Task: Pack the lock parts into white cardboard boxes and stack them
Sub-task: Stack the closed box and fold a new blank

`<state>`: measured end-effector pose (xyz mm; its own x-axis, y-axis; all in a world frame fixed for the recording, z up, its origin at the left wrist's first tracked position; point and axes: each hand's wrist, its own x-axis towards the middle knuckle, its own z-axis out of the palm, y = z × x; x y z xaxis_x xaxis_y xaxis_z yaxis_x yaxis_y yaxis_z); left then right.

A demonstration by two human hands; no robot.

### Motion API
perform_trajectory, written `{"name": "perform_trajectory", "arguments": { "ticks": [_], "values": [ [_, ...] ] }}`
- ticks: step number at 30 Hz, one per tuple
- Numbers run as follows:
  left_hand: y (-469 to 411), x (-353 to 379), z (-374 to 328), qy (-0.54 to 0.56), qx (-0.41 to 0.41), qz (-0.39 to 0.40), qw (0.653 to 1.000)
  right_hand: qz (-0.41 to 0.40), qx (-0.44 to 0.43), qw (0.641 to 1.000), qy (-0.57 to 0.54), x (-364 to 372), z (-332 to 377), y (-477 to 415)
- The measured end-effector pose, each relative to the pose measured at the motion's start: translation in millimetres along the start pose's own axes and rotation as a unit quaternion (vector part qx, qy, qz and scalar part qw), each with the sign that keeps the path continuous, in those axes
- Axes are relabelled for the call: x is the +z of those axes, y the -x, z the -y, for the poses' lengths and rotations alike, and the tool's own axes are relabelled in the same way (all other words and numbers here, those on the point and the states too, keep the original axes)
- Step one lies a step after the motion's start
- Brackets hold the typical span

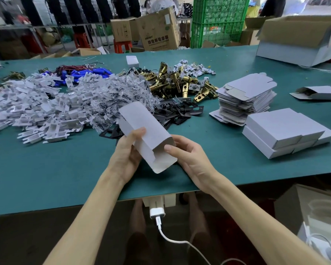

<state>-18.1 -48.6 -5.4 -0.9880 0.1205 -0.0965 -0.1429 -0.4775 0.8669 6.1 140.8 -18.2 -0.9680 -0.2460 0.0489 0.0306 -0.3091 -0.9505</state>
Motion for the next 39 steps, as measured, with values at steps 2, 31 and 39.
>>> {"name": "perform_trajectory", "arguments": {
  "ticks": [2, 31, 39],
  "values": [
    [-3, -1, 1, -0.007, -0.004, -0.003, 1.000, 0.023, 0.007, 0.999, -0.026, -1, 2, 1],
    [-1, 6, 12, -0.111, 0.009, -0.010, 0.994, -0.119, -0.033, 0.973, 0.196, 15, 3, 5],
    [-3, 5, 14, -0.124, 0.019, 0.003, 0.992, -0.130, -0.026, 0.976, 0.174, 20, 9, 5]
  ]
}}
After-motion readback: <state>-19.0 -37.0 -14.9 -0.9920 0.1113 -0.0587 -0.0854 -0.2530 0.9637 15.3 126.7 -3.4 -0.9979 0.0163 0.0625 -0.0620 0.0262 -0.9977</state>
